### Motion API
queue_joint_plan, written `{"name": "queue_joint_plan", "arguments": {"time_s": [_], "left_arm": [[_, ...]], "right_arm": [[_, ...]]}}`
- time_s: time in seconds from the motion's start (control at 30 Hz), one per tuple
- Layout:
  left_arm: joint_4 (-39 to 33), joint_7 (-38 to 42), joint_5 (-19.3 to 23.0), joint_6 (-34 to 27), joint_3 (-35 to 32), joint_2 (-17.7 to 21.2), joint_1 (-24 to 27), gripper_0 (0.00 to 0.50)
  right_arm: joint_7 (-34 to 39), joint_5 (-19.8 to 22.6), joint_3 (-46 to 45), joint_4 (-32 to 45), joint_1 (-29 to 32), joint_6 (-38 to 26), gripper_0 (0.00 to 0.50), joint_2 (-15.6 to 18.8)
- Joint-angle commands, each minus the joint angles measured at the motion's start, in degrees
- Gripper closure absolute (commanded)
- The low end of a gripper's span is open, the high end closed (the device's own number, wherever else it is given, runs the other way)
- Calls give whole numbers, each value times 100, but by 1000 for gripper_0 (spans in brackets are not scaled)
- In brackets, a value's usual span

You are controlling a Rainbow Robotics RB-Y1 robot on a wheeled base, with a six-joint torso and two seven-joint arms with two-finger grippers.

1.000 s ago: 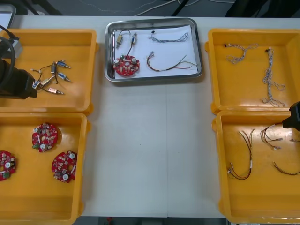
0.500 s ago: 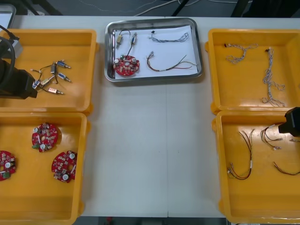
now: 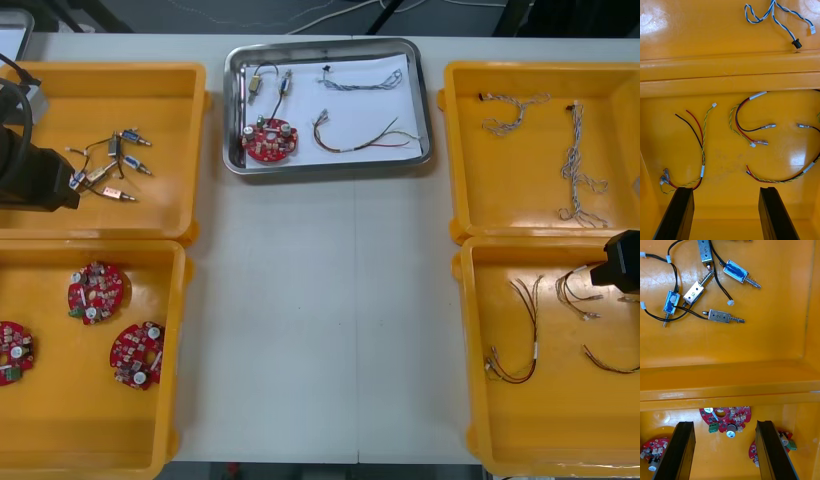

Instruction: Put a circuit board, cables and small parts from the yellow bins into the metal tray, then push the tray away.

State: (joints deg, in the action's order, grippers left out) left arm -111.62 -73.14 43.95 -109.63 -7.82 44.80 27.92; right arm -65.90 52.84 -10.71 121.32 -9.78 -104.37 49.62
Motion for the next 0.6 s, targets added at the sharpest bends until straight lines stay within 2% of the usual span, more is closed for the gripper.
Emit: {"name": "queue_joint_plan", "arguments": {"time_s": [0.03,0.6], "left_arm": [[-184,-306,35,-37,-168,240,-67,29],[-184,-306,35,-37,-168,240,-67,29]], "right_arm": [[-133,-45,-177,23,81,49,0,-57],[-133,-45,-177,23,81,49,0,-57]]}}
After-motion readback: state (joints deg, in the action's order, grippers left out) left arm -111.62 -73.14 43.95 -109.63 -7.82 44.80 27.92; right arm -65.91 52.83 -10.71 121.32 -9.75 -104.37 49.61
